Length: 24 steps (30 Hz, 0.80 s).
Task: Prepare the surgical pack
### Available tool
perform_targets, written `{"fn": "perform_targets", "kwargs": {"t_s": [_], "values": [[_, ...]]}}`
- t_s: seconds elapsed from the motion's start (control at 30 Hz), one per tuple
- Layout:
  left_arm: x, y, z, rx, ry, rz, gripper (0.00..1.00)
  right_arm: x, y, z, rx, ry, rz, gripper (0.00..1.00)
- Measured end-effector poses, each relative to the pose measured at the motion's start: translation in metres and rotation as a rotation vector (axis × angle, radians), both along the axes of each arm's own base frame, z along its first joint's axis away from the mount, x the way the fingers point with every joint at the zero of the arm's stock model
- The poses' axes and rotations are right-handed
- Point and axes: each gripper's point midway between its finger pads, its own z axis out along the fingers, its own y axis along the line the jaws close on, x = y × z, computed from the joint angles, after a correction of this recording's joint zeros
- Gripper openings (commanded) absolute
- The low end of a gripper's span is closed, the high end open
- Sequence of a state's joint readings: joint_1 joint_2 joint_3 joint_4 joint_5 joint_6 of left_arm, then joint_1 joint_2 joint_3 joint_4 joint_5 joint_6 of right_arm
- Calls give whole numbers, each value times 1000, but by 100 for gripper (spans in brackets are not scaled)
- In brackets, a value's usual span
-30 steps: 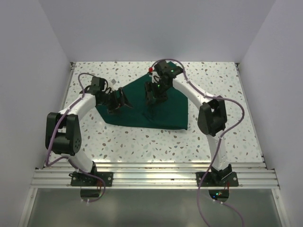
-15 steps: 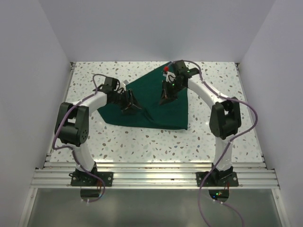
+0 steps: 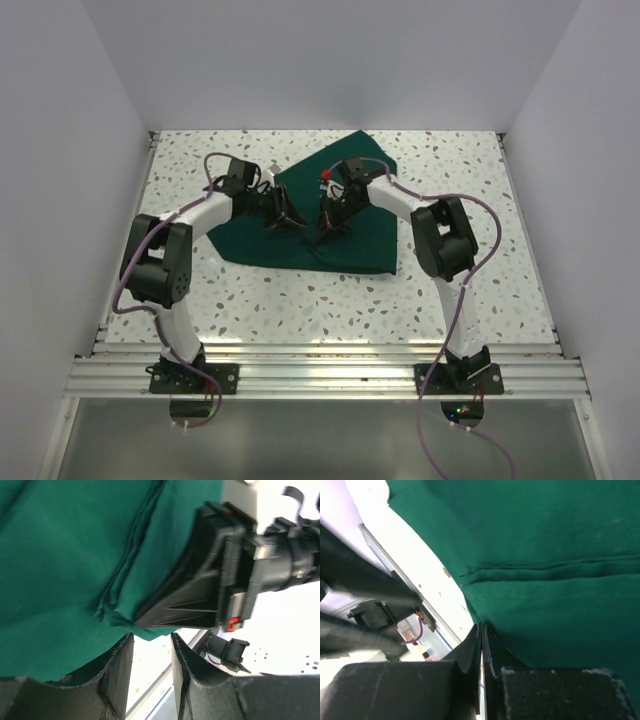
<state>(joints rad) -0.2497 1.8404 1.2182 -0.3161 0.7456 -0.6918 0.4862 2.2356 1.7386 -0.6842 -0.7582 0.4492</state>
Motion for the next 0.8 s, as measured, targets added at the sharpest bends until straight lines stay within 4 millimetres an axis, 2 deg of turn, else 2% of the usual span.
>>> {"fn": "perform_targets", "kwargs": {"t_s": [0.17,0.27,0.4,0.5,0.57,0.63,0.7,0.8], "values": [[2,-18,-4,-17,8,-41,39,-3,-7,-10,-15,26,-16,0],[2,-29,-5,-28,13,-63,39,-7,-30,-8,-32,46,-59,0],[-1,-45,-7,-43,15,-98,40,-3,-79,19,-32,35,-158,0],[-4,-54,-11,-53,25,-125,40,-1,-107,44,-20,-21,-200,3],[-8,-59,-16,-56,40,-141,39,-10,-114,53,-13,-40,-195,4],[-11,-61,-22,-56,56,-150,39,-29,-113,53,-4,-29,-170,4],[-13,-61,-30,-48,76,-152,39,-47,-112,44,-4,7,-147,4],[-15,-60,-40,-33,99,-152,38,-71,-114,21,-29,84,-123,4]]}}
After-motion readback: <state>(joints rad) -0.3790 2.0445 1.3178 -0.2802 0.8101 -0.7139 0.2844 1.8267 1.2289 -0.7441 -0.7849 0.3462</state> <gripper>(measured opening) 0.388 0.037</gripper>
